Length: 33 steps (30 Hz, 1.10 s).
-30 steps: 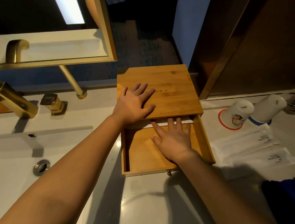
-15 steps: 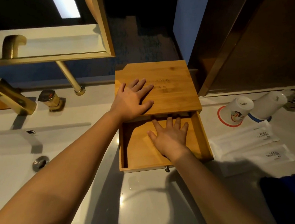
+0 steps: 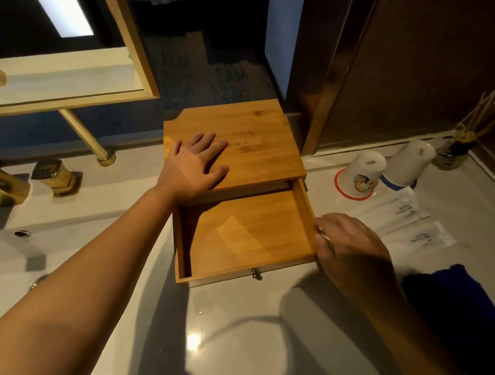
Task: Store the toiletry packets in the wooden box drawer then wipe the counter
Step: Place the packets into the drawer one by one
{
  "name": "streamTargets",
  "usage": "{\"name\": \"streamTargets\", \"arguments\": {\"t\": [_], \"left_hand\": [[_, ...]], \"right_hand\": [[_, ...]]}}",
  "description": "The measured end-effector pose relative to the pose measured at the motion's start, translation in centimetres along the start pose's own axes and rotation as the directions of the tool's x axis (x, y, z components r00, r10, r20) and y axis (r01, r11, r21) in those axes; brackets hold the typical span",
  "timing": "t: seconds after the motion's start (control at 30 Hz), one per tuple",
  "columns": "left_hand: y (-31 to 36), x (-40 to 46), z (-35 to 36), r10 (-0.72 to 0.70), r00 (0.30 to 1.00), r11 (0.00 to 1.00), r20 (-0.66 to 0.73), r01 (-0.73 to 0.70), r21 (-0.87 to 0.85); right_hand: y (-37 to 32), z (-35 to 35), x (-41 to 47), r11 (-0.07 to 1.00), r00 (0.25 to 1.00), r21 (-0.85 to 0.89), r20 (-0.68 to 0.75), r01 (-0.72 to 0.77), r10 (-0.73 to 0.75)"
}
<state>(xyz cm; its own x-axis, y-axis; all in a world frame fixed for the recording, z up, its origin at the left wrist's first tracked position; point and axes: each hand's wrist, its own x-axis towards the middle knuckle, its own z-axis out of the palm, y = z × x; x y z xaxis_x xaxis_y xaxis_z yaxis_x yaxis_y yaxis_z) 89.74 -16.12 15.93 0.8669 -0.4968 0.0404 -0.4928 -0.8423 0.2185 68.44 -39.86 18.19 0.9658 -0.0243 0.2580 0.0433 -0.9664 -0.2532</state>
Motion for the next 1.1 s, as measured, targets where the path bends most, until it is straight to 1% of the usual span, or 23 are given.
{"name": "streamTargets", "arguments": {"t": [0.03,0.07,0.1,0.13,0.17,0.23,0.27,0.37,0.53,0.6,0.73,0.83,0.9,0.93,1.0,1.03,1.1], "left_hand": [[0.0,0.0,0.0,-0.002,1.000,1.000,0.000,0.002,0.007],[0.0,0.0,0.1,-0.004,1.000,1.000,0.000,0.004,0.016],[0.0,0.0,0.1,-0.005,1.000,1.000,0.001,0.005,0.025],[0.1,0.0,0.1,-0.006,1.000,1.000,0.003,0.006,0.030],[0.1,0.0,0.1,-0.007,1.000,1.000,0.005,0.006,0.031],[0.2,0.0,0.0,-0.006,1.000,1.000,0.008,0.006,0.028],[0.2,0.0,0.0,-0.006,1.000,1.000,0.010,0.005,0.027],[0.1,0.0,0.0,-0.006,1.000,1.000,0.014,0.005,0.030],[0.2,0.0,0.1,-0.007,1.000,1.000,0.008,0.007,0.029],[0.3,0.0,0.1,-0.007,1.000,1.000,0.012,0.007,0.027],[0.3,0.0,0.0,-0.009,1.000,1.000,0.010,0.009,0.024],[0.4,0.0,0.0,-0.006,1.000,1.000,0.006,0.006,0.020],[0.3,0.0,0.0,-0.005,1.000,1.000,0.006,0.005,0.020],[0.3,0.0,0.0,-0.005,1.000,1.000,0.007,0.005,0.020],[0.3,0.0,0.0,-0.004,1.000,1.000,0.006,0.004,0.015],[0.3,0.0,0.0,-0.004,1.000,1.000,0.003,0.004,0.013],[0.3,0.0,0.1,-0.002,1.000,1.000,-0.001,0.002,0.011]], "right_hand": [[1.7,0.3,-0.1,0.998,0.999,-0.049,-0.010,-0.037,0.036],[3.7,0.9,-0.2,0.990,0.994,-0.096,0.009,-0.104,0.105],[5.6,1.3,-0.2,0.973,0.979,-0.149,0.072,-0.177,0.189],[7.3,1.7,-0.3,0.956,0.959,-0.207,0.147,-0.208,0.240],[8.8,2.0,-0.5,0.942,0.944,-0.268,0.202,-0.202,0.260],[11.1,2.5,-0.8,0.923,0.931,-0.348,0.255,-0.162,0.260],[12.0,2.8,-0.9,0.923,0.938,-0.362,0.257,-0.129,0.231],[13.1,3.0,-0.8,0.942,0.959,-0.330,0.244,-0.058,0.144],[13.6,3.3,-0.3,0.928,0.985,-0.369,0.174,0.054,0.012],[13.9,3.6,-0.6,0.932,0.993,-0.356,0.120,0.065,-0.024],[14.2,3.7,-1.3,0.962,0.994,-0.264,-0.065,0.072,-0.093],[13.4,3.0,-1.4,0.975,0.983,-0.222,-0.171,0.031,-0.070],[11.9,1.6,-1.0,0.981,0.959,-0.194,-0.278,0.001,-0.056],[10.9,0.9,-0.7,0.983,0.933,-0.184,-0.348,0.025,-0.089],[8.2,-1.0,-0.1,0.974,0.870,-0.165,-0.444,0.157,-0.216],[6.3,-1.9,0.2,0.963,0.848,-0.158,-0.458,0.220,-0.268],[1.8,-2.9,0.3,0.953,0.859,-0.136,-0.412,0.272,-0.304]]}}
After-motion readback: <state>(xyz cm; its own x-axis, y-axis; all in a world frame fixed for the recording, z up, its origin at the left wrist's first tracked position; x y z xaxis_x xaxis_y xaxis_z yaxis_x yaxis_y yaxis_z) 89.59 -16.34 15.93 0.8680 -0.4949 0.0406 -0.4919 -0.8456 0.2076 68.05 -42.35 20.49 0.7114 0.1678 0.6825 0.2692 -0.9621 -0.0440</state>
